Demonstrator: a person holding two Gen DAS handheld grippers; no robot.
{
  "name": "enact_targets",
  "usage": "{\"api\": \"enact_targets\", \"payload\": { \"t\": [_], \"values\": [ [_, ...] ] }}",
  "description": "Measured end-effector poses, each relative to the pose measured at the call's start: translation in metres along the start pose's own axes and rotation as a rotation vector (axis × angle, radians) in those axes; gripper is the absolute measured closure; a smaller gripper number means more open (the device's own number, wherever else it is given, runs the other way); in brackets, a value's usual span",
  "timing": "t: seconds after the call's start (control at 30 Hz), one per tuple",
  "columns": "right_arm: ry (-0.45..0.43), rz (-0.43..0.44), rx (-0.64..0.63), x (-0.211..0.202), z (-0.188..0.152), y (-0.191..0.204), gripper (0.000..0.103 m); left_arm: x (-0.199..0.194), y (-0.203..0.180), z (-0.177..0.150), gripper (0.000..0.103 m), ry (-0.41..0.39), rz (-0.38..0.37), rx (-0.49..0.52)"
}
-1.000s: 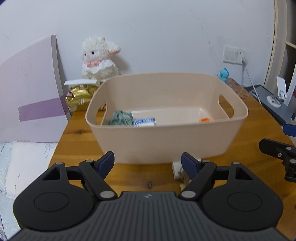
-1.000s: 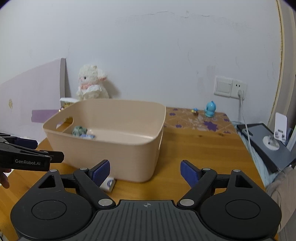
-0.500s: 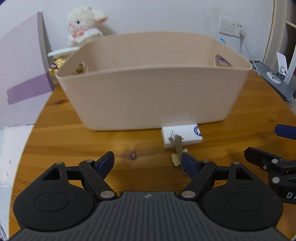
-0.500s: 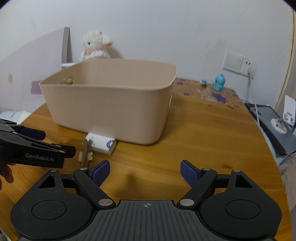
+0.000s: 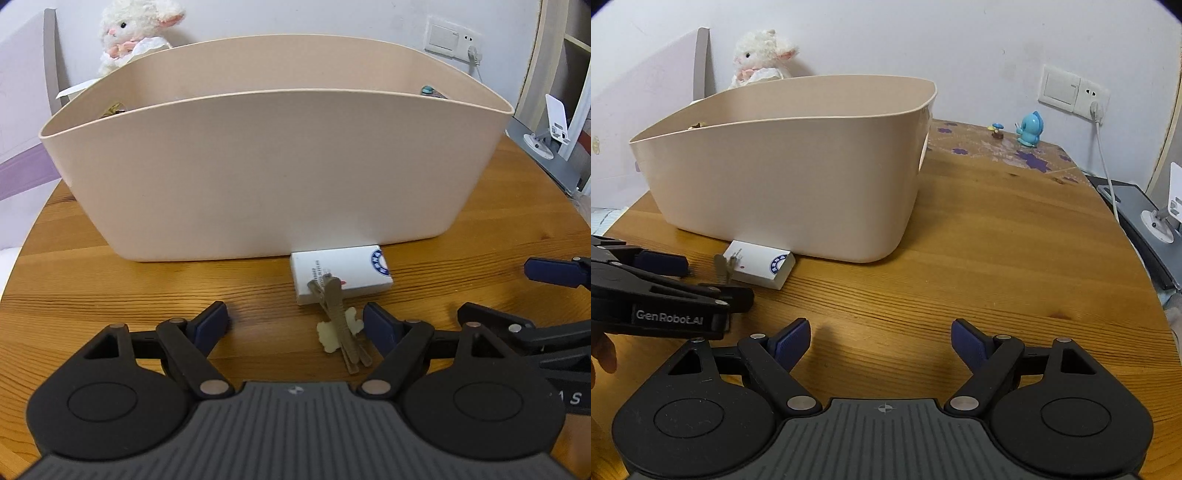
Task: Organize objects
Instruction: 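Grasp the wooden clips with the left tool while the right tool grasps the white card box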
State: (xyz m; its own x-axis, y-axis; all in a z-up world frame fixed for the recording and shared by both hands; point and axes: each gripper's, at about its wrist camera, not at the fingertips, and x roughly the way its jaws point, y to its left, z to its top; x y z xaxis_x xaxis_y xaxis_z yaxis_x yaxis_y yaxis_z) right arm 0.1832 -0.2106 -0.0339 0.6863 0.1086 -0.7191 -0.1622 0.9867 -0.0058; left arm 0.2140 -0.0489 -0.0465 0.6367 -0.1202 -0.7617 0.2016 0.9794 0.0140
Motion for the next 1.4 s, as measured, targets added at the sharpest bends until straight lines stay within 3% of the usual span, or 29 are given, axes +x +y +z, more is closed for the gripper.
{"api": "enact_targets", "payload": {
  "t": [0.07,0.27,0.33,0.37,0.47,0.73,0.87,0.93,1.0,1.23,1.4],
  "values": [
    [0.002,0.004,0.0,0.003,0.001,0.002,0.018,-0.001,0.006,-0.001,0.026,-0.011,0.004,-0.01],
    [0.014,0.021,-0.012,0.009,0.002,0.014,0.018,-0.005,0.023,0.0,0.057,-0.03,0.0,-0.025],
    [0.017,0.028,-0.017,0.01,0.002,0.019,0.018,-0.008,0.029,0.0,0.085,-0.032,-0.003,-0.026],
    [0.018,0.031,-0.018,0.011,0.002,0.022,0.018,-0.008,0.033,0.0,0.092,-0.029,-0.008,-0.037],
    [0.018,0.04,-0.024,0.013,0.004,0.03,0.018,-0.01,0.046,-0.001,0.099,-0.025,-0.005,-0.054],
    [0.023,0.061,-0.046,0.019,0.011,0.051,0.018,-0.014,0.078,-0.004,0.096,-0.021,-0.003,-0.09],
    [0.015,0.065,-0.051,0.015,0.013,0.056,0.018,-0.022,0.084,-0.007,0.082,-0.026,-0.008,-0.114],
    [0.013,0.063,-0.056,0.01,0.009,0.055,0.018,-0.029,0.083,-0.009,0.064,-0.038,-0.014,-0.12],
    [0.01,0.06,-0.056,0.006,0.007,0.053,0.018,-0.035,0.078,-0.011,0.06,-0.048,-0.029,-0.11],
    [0.001,0.043,-0.021,-0.01,-0.004,0.04,0.018,-0.047,0.045,-0.016,0.059,-0.043,-0.079,-0.008],
    [0.004,0.039,-0.001,-0.012,-0.011,0.035,0.018,-0.031,0.037,-0.025,0.065,0.002,-0.054,0.03]
  ]
}}
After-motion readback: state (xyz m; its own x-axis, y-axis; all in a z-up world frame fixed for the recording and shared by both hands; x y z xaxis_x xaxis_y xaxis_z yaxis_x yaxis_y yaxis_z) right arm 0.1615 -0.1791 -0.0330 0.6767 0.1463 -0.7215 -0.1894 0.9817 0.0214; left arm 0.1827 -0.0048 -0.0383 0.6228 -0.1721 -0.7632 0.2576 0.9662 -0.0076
